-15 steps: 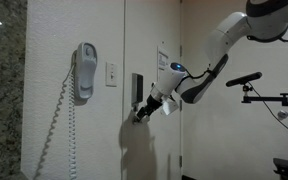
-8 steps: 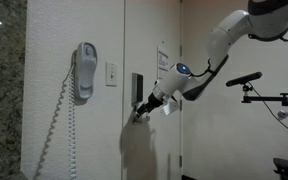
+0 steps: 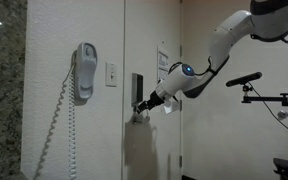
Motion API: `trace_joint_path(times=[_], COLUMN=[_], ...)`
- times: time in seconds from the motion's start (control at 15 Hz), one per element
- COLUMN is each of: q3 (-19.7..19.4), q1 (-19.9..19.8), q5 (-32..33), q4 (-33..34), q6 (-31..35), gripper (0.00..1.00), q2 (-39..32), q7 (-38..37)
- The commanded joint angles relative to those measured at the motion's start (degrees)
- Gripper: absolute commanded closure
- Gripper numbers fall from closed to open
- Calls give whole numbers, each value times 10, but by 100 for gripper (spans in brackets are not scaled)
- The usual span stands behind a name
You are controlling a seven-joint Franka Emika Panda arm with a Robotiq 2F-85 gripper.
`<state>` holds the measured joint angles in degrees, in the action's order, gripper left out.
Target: Turn the lock on the door
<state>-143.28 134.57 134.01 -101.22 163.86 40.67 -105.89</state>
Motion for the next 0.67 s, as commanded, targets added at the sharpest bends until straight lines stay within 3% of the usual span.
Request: trace_joint_path(times=[0.0, 0.6], q3=[14, 30], q1=[-21, -26], q5=[16, 12], q4=[-3, 26], q6=[-8, -8], gripper=[0, 0], q2=[-9, 5], q7=[-27, -17])
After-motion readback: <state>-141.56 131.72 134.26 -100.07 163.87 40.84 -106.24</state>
